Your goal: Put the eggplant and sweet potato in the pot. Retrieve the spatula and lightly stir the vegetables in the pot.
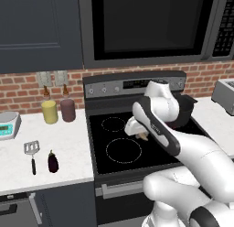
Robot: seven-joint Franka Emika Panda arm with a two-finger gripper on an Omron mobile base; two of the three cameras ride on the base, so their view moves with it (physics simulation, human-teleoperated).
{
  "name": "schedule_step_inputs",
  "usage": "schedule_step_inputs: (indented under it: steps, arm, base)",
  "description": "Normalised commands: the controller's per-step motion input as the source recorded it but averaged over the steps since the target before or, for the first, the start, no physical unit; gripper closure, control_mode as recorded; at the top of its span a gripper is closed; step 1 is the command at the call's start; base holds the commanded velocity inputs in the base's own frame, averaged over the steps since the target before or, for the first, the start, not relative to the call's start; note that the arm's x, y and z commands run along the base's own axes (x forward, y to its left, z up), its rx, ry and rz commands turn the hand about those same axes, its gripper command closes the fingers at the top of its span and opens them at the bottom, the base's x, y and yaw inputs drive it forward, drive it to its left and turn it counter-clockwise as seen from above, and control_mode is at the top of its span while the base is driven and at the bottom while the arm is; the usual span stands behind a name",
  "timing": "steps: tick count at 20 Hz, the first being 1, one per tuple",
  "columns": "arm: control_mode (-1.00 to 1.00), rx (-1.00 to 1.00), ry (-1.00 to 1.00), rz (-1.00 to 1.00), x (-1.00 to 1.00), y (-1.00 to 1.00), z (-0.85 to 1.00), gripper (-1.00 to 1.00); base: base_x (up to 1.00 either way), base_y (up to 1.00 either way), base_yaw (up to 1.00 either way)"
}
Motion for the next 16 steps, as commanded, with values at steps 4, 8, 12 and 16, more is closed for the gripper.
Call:
schedule_step_inputs:
  steps: [4, 8, 12, 16]
  arm:
    - [-1.00, 0.00, -0.01, -0.07, 0.00, -0.72, 0.30, 1.00]
    - [-1.00, 0.00, -0.13, -0.05, 0.00, -0.55, 0.24, 1.00]
    - [-1.00, 0.00, -0.17, -0.04, 0.00, -0.42, 0.25, 1.00]
    - [-1.00, 0.00, -0.05, -0.11, 0.12, -0.48, 0.45, 1.00]
  base:
    - [0.00, 0.00, 0.00]
    - [0.00, 0.00, 0.00]
    - [0.00, 0.00, 0.00]
    - [0.00, 0.00, 0.00]
